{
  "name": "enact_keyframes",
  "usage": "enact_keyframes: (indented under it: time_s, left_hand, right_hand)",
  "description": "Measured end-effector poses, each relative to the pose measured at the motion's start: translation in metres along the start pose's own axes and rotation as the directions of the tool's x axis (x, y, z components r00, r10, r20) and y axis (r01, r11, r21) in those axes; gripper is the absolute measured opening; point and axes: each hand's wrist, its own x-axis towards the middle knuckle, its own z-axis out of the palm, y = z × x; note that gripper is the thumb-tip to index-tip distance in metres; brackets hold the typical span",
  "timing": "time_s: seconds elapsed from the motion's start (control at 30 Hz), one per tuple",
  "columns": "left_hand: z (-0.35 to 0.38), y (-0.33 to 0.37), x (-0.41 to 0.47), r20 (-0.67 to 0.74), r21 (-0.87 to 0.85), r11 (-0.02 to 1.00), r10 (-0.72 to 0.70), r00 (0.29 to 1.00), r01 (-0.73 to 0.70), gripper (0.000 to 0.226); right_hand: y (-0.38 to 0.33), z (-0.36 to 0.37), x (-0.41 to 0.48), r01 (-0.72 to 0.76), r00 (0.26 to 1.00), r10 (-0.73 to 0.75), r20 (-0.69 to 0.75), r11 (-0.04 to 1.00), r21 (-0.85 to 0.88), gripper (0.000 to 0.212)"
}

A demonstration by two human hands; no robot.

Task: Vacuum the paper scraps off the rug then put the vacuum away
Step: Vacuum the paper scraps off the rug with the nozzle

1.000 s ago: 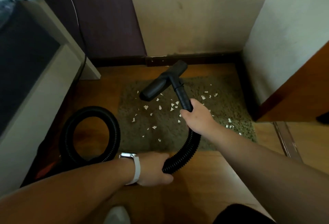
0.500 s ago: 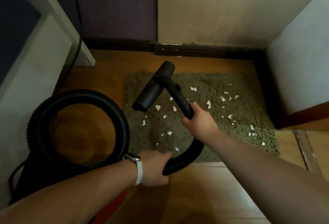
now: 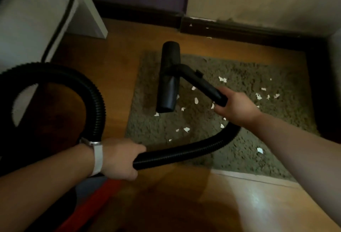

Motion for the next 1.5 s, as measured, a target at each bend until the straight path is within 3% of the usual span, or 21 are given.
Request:
enact_keyframes:
  time_s: [0.17, 0.3, 0.43, 0.57, 0.8, 1.03, 1.37, 1.5]
  left_hand:
    - [0.004, 0.028, 0.005, -0.179, 0.205, 0.979, 0.030, 0.983, 0.007, 0.026]
    - [0.007, 0.051, 0.023, -0.217, 0.185, 0.982, 0.065, 0.974, -0.024, 0.025]
    - [0.014, 0.057, 0.024, -0.322, 0.241, 0.970, 0.106, 0.941, -0.026, 0.023]
    - [0.017, 0.045, 0.032, -0.314, 0.294, 0.955, 0.126, 0.941, -0.029, 0.024]
    - [0.036, 0.015, 0.052, -0.315, 0.268, 0.963, 0.111, 0.943, -0.024, 0.031]
    - [0.042, 0.008, 0.054, -0.405, 0.183, 0.983, 0.095, 0.909, -0.021, 0.033]
    - [0.045, 0.012, 0.035, -0.551, 0.019, 0.993, -0.089, 0.830, 0.118, 0.033]
    - [0.052, 0.013, 0.030, -0.572, 0.094, 0.994, 0.006, 0.820, 0.058, 0.037]
  right_hand:
    - [0.003, -0.015, 0.012, 0.065, 0.997, -0.065, -0.041, 0.998, -0.014, 0.034]
    - [-0.002, -0.009, 0.027, 0.207, 0.978, -0.209, -0.007, 0.973, -0.105, 0.034]
    - [0.003, -0.001, 0.020, 0.192, 0.980, -0.200, -0.004, 0.945, -0.265, 0.039]
    - [0.010, 0.013, 0.012, 0.126, 0.992, -0.128, 0.006, 0.965, -0.232, 0.034]
    - [0.022, 0.041, 0.000, 0.039, 0.999, -0.035, 0.024, 0.975, -0.221, 0.029]
    - [0.022, 0.037, 0.009, 0.097, 0.995, -0.097, 0.011, 0.985, -0.145, 0.030]
    - [0.018, 0.036, 0.020, 0.140, 0.989, -0.144, -0.015, 0.980, -0.144, 0.025]
    - [0.020, 0.041, 0.016, 0.144, 0.988, -0.149, -0.038, 0.984, -0.104, 0.023]
